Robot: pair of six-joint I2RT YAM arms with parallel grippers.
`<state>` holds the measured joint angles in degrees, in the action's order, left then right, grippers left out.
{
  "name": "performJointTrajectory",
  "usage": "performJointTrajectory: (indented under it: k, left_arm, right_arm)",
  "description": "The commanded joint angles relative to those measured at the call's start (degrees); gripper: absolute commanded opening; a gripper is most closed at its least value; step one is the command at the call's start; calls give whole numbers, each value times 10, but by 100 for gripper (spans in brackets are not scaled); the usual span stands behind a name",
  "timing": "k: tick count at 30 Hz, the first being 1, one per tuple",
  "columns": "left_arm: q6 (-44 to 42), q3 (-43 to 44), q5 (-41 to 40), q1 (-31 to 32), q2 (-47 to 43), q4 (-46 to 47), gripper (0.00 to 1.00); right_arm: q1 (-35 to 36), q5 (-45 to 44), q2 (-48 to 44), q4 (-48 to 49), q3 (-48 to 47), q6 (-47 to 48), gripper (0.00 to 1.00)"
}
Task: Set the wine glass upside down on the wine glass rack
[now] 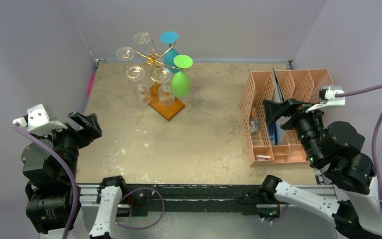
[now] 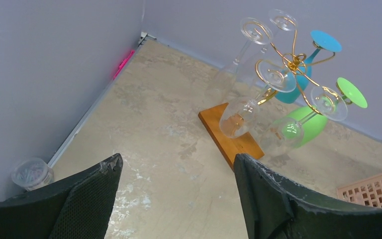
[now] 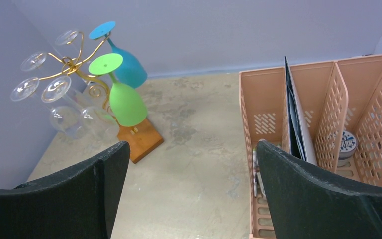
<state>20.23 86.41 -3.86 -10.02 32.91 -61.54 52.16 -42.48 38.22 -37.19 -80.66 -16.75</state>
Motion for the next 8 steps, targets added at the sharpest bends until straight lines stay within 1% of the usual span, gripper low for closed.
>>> performJointTrajectory:
  k: [1,5,8]
  left_arm:
    - [-15,16,11,-2,11,-18,82]
    - [-29,16,35,-2,9,-12,83]
    - [-26,16,36,-2,6,-9,84]
  right_arm:
    - [0,-2,2,11,-17,12,99]
    - [0,-5,5,9,-15,12,99]
    - [0,-6,6,12,-10,12,99]
